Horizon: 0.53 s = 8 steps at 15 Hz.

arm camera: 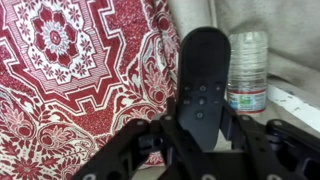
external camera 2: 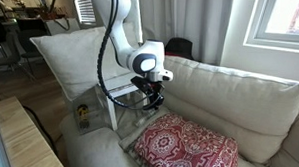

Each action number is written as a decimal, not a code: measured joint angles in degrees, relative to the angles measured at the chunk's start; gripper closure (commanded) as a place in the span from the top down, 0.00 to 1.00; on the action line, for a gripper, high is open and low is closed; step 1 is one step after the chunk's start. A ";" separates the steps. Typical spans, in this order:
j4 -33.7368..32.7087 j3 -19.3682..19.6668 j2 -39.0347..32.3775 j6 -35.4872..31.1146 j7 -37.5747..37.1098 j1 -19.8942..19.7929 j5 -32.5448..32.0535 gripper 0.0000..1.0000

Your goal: Put the remote control on the white chair then place the pillow on top of the remote

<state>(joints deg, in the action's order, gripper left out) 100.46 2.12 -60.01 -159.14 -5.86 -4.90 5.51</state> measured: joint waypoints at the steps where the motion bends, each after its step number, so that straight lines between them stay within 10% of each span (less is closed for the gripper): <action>1: 1.54 -0.85 2.56 1.81 -0.15 0.00 0.74 0.18; 7: 10.26 -10.39 15.42 7.48 2.25 -2.37 7.18 0.18; 8: 11.55 -12.28 16.85 7.54 3.54 -2.96 8.84 0.43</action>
<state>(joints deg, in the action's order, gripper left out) 112.01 -10.17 -43.16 -151.61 -2.32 -7.86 14.35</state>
